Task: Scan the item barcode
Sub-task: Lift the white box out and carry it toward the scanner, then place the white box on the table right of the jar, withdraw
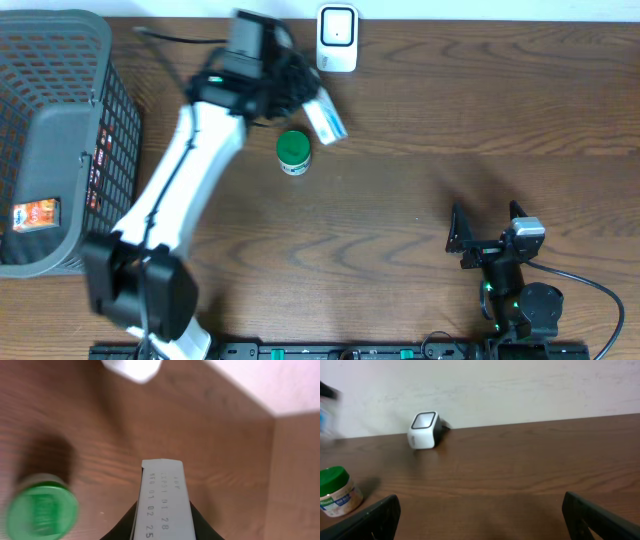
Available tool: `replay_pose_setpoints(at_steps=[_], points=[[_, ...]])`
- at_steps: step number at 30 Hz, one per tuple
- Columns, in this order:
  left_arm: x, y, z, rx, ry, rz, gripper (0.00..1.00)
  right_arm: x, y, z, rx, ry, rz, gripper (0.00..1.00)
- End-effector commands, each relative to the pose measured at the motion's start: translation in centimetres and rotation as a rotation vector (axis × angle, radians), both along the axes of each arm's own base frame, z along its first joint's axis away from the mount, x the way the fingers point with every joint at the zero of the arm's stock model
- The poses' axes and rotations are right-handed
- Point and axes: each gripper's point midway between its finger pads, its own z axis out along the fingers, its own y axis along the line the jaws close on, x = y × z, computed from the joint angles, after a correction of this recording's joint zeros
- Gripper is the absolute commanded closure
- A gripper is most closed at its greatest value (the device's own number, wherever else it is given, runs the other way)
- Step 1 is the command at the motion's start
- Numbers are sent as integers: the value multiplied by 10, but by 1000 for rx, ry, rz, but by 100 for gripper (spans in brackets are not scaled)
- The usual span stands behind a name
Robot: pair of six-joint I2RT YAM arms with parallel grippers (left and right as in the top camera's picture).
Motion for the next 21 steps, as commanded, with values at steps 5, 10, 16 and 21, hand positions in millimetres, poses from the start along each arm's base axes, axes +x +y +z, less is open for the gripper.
replay_pose_setpoints(at_steps=[5, 10, 16, 21], points=[[-18, -71, -60, 40, 71, -139, 73, 0, 2, -1, -14, 1, 11, 1], [-35, -109, -105, 70, 124, -218, 73, 0, 2, -1, -14, 1, 11, 1], [-52, -137, -152, 101, 172, -279, 73, 0, 2, -1, -14, 1, 11, 1], [-56, -140, -166, 115, 190, -291, 73, 0, 2, -1, -14, 1, 11, 1]])
